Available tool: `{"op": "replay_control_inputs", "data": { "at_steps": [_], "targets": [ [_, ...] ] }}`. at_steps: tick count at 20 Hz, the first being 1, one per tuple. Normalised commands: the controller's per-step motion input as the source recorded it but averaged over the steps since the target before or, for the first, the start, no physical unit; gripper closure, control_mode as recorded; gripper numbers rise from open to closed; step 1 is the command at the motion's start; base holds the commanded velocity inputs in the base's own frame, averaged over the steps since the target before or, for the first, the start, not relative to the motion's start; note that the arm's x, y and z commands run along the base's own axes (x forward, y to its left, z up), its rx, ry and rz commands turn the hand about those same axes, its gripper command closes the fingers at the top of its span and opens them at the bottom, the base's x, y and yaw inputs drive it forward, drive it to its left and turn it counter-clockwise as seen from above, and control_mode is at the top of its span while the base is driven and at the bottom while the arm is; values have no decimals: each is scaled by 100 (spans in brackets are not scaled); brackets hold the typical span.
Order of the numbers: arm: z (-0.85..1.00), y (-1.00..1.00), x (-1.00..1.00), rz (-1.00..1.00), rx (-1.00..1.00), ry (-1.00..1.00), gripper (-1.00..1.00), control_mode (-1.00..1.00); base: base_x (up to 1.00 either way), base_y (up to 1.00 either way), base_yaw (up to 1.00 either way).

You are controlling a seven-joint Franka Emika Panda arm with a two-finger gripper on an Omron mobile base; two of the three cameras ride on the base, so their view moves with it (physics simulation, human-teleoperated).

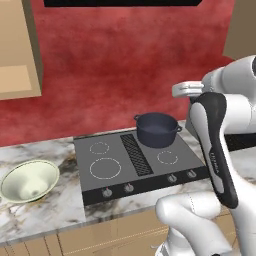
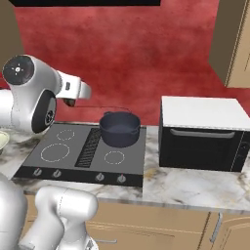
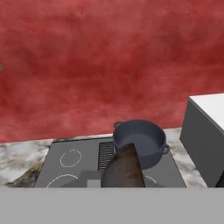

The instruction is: Open the cabinet and move the ladle to the pot. Then close the cabinet.

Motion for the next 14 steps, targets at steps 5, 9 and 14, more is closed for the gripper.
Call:
{"op": "replay_control_inputs", "data": {
  "at_steps": [5, 9, 14],
  "targets": [
    [-11, 0, 63, 0, 0, 15, 100, -100, 0, 0, 0],
    [-28, -2, 55, 0, 0, 8, 100, -100, 0, 0, 0],
    [-45, 0, 49, 0, -2, 0, 100, -100, 0, 0, 0]
  ]
}}
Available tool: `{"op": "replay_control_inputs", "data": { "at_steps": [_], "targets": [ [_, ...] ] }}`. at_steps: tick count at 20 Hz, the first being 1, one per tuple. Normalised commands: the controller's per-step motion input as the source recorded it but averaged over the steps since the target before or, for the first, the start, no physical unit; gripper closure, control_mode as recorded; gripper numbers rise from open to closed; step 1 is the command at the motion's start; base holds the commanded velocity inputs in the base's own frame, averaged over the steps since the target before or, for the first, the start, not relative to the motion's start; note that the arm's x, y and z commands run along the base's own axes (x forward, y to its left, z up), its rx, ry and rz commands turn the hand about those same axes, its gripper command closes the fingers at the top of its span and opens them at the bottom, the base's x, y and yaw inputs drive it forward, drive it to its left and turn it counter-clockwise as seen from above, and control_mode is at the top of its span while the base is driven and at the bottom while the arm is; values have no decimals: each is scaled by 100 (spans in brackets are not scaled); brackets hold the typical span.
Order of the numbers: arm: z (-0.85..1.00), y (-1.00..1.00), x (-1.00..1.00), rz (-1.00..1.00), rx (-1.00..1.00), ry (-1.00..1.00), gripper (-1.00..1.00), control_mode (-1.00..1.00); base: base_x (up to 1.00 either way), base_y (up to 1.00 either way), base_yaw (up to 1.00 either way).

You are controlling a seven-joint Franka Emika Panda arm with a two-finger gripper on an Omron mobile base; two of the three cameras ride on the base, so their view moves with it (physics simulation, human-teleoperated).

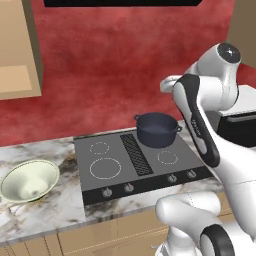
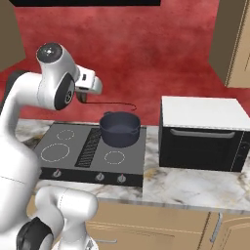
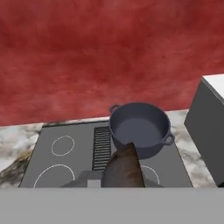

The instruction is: Open the cabinet and move the ladle to the pot. Then close the cabinet.

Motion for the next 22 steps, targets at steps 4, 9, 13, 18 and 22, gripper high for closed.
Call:
{"op": "replay_control_inputs", "data": {
  "at_steps": [4, 9, 13, 18, 22],
  "targets": [
    [-48, 0, 54, 0, -2, 0, 100, -100, 0, 0, 0],
    [-35, 0, 62, 0, 0, 3, 100, -100, 0, 0, 0],
    [-40, 0, 61, 0, -1, 1, 100, -100, 0, 0, 0],
    [-42, 0, 52, 0, -3, 2, 100, -100, 0, 0, 0],
    [-40, -8, 33, 0, -7, 4, 100, -100, 0, 0, 0]
  ]
}}
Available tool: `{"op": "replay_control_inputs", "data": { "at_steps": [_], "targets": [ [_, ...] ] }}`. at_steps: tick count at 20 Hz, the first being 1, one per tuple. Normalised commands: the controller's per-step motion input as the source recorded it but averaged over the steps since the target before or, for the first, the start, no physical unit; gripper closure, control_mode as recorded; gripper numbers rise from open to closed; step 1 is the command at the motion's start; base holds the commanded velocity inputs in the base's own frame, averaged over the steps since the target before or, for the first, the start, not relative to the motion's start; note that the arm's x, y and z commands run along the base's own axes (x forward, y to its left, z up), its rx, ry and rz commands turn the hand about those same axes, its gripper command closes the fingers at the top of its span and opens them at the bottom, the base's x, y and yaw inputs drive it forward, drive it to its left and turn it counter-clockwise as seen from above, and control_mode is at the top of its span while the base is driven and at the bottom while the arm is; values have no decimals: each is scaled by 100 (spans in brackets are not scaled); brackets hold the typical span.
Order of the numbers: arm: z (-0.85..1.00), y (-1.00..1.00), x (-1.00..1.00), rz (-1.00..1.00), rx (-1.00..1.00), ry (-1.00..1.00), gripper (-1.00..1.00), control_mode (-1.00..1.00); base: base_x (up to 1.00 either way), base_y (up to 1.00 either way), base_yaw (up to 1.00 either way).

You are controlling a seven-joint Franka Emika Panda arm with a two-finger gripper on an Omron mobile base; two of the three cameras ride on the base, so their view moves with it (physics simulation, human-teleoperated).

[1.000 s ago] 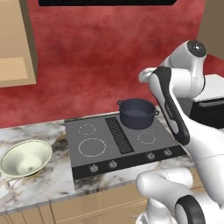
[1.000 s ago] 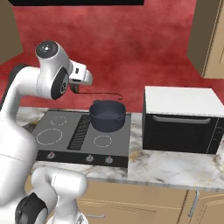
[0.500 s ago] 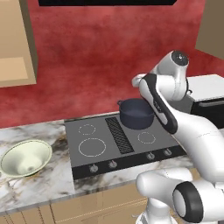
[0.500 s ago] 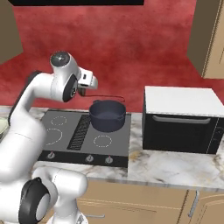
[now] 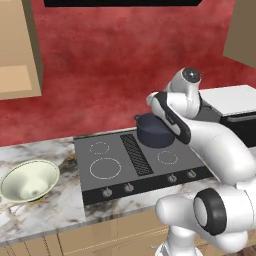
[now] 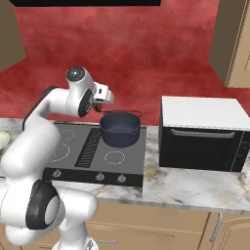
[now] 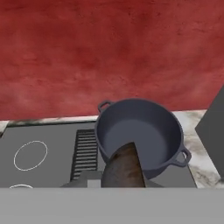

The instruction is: Open the cabinet and move the ladle to the pot. Then close the cabinet.

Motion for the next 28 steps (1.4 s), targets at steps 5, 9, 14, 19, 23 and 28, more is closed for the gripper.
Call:
{"op": "replay_control_inputs", "data": {
  "at_steps": [5, 9, 14, 19, 23, 28],
  "targets": [
    [-32, -15, 26, 0, -4, 1, 100, -100, 0, 0, 0],
    [-43, -14, 28, 0, -7, 0, 100, -100, 0, 0, 0],
    [-38, -4, 29, 0, -4, 0, 100, -100, 0, 0, 0],
    [-30, 0, 32, 0, -3, 1, 100, -100, 0, 0, 0],
    [-20, 0, 32, 0, -1, 4, 100, -100, 0, 0, 0],
    [-16, 0, 30, 0, -2, 7, 100, -100, 0, 0, 0]
  ]
}}
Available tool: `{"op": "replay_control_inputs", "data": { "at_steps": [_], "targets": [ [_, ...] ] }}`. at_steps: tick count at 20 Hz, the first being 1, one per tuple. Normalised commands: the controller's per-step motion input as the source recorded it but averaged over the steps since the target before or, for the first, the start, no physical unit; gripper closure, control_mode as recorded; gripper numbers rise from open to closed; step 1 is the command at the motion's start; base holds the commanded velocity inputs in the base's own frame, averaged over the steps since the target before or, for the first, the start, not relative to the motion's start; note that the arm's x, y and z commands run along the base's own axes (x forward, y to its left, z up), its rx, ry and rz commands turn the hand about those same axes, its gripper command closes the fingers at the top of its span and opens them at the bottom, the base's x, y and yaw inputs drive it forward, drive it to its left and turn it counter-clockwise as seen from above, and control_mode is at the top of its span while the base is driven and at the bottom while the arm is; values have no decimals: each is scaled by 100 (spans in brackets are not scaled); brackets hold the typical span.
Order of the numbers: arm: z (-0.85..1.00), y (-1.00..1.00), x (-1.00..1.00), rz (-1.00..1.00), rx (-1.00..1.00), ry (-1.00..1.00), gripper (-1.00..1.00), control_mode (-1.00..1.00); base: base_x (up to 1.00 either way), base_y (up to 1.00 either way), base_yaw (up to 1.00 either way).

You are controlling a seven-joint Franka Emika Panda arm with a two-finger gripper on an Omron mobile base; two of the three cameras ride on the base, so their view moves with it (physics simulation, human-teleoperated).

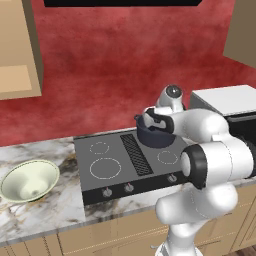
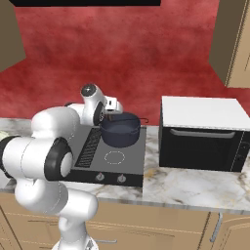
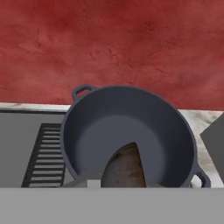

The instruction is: Open the cabinet and move the ladle to the pot. Then close the cabinet.

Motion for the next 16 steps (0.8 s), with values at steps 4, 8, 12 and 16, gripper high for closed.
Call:
{"op": "replay_control_inputs", "data": {
  "at_steps": [4, 8, 12, 16],
  "targets": [
    [-13, 0, 27, 0, -1, 8, 100, -100, 0, 0, 0],
    [-15, -2, 12, 0, -3, 9, 100, -100, 0, 0, 0],
    [-20, -3, 13, 0, -1, 5, 100, -100, 0, 0, 0],
    [-23, -1, 16, 0, 0, 0, 100, -100, 0, 0, 0]
  ]
}}
